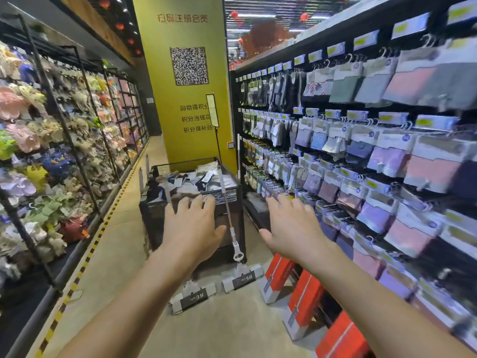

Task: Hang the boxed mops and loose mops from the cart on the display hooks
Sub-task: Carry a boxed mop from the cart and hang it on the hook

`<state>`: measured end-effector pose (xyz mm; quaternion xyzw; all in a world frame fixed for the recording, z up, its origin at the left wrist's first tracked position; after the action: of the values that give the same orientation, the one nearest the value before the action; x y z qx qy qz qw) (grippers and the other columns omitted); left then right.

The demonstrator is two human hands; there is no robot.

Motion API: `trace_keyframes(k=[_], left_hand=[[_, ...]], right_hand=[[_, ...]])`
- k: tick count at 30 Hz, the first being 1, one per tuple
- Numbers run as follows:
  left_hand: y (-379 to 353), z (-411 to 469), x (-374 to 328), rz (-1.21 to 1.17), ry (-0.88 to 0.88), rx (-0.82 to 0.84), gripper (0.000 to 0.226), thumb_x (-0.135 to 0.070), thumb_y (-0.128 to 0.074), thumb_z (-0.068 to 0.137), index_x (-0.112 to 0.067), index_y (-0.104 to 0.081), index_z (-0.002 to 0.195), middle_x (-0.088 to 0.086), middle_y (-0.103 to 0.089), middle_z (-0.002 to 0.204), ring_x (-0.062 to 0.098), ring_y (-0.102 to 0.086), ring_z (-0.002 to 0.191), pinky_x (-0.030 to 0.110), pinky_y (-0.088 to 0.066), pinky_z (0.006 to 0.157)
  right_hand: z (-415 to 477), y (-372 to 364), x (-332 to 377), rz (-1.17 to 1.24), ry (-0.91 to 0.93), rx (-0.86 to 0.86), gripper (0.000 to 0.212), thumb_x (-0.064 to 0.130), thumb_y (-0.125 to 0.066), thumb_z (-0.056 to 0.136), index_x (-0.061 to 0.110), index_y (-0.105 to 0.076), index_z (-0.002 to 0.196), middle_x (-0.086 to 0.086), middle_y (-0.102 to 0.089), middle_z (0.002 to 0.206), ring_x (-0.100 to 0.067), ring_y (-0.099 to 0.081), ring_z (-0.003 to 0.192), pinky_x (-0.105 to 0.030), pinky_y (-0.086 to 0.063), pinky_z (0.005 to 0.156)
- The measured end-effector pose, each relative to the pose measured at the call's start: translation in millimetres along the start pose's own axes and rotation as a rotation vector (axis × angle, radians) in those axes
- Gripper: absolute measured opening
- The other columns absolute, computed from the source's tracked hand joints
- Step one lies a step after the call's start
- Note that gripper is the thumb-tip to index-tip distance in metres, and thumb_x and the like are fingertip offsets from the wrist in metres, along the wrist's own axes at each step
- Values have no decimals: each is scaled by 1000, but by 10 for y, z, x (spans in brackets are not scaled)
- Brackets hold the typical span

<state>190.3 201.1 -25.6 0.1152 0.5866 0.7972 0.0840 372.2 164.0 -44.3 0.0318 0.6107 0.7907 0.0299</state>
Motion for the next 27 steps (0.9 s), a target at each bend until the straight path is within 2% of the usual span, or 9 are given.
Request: trace_keyframes(k=[6, 12, 15, 19, 23, 27], left_hand=[[-435, 484, -803, -15, -110, 84, 65, -58, -48, 99, -25, -34, 153, 1, -39, 161, 31, -32, 150, 55, -27, 120], [-935, 924, -1527, -38, -267, 116, 59, -56, -47, 97, -24, -41, 145, -2, -50, 147, 31, -42, 139, 51, -35, 111], [-1188, 1174, -1907, -71, -352, 125, 63, -58, -47, 96, -24, -39, 149, -2, -49, 150, 30, -42, 140, 52, -35, 112], [-1549, 1463, -2445, -123, -486, 159, 64, -60, -49, 95, -23, -41, 147, 0, -50, 147, 32, -43, 140, 55, -35, 113], [-1907, 1662, -3030, -159, -649, 203, 62, -58, -52, 96, -23, -41, 147, 1, -46, 153, 32, -37, 145, 53, -32, 115], [-2228, 1650, -3611, -184, -820, 265, 63, -56, -53, 96, -21, -41, 146, 3, -46, 153, 34, -38, 145, 54, -33, 114]], right_hand=[[222, -433, -795, -14, -105, 75, 66, 52, -51, 98, 13, -36, 148, -13, -43, 150, -37, -43, 135, -51, -38, 108], [289, -870, -1466, -22, -235, 137, 61, 52, -53, 97, 13, -39, 142, -12, -45, 145, -38, -44, 134, -51, -39, 108], [297, -1091, -1776, -52, -315, 174, 63, 52, -52, 97, 13, -38, 144, -13, -45, 146, -39, -44, 134, -51, -38, 108], [247, -1359, -2190, -104, -454, 227, 65, 50, -52, 96, 11, -38, 146, -14, -46, 146, -38, -46, 132, -49, -40, 105], [89, -1581, -2586, -112, -616, 264, 67, 46, -51, 98, 10, -35, 151, -15, -46, 146, -39, -45, 131, -49, -39, 105], [-184, -1823, -2935, -105, -789, 338, 70, 52, -53, 98, 11, -35, 152, -14, -44, 148, -37, -44, 135, -48, -40, 108]])
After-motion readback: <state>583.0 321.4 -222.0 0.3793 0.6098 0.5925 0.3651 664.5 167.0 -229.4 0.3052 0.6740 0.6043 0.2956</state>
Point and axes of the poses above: each hand's wrist, its own z-axis towards the middle knuckle, its own y-axis out of the back of the hand, x = y × z, the point moved 6 cm from there along z, towards the middle knuckle
